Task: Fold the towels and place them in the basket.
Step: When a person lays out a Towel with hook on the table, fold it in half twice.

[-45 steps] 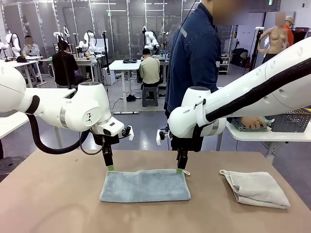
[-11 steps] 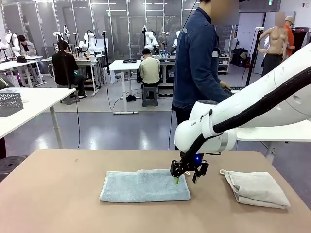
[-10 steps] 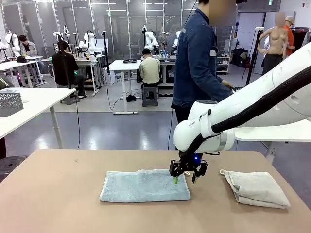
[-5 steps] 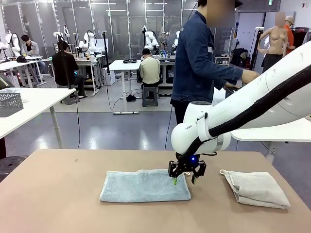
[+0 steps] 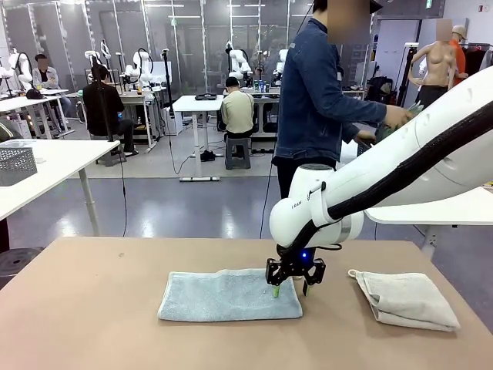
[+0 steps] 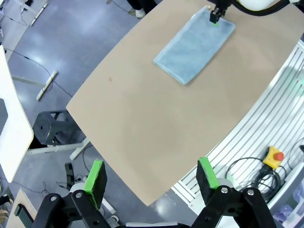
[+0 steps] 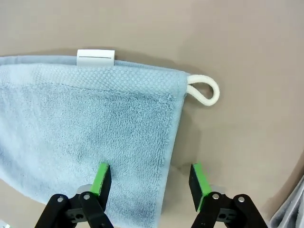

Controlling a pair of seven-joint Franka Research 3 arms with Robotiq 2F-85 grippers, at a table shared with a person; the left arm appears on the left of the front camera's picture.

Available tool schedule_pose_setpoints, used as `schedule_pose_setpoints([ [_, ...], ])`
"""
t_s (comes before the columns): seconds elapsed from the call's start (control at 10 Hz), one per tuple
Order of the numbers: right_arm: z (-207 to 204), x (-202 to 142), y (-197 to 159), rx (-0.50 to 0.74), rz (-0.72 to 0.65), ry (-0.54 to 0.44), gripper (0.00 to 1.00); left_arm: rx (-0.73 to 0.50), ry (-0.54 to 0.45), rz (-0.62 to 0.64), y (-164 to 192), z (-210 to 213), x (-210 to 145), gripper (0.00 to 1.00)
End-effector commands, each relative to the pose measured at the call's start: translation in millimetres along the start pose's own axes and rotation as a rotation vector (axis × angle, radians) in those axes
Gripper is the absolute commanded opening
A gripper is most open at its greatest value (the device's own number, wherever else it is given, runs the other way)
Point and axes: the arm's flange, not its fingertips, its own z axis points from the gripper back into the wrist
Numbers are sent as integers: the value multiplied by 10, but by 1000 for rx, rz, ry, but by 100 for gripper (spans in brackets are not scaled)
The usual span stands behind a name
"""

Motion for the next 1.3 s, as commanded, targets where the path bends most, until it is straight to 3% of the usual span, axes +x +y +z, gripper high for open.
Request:
schedule_pose_setpoints([
  [0.0, -22, 41, 51, -14, -30, -3, 64, 8, 3, -8, -4, 7, -1, 95],
  [0.1, -40, 40, 49, -14, -27, 0, 47, 8, 3, -8, -4, 7, -1, 95],
  [0.2, -59, 41, 53, -20, -25, 8, 16, 8, 3, -8, -4, 7, -1, 95],
  [0.3, -64, 34, 57, -22, -24, 13, 0, 8, 3, -8, -4, 7, -1, 95],
  [1.2, 29, -18, -22, -22, -28, 10, 0, 8, 3, -8, -4, 7, -1, 95],
])
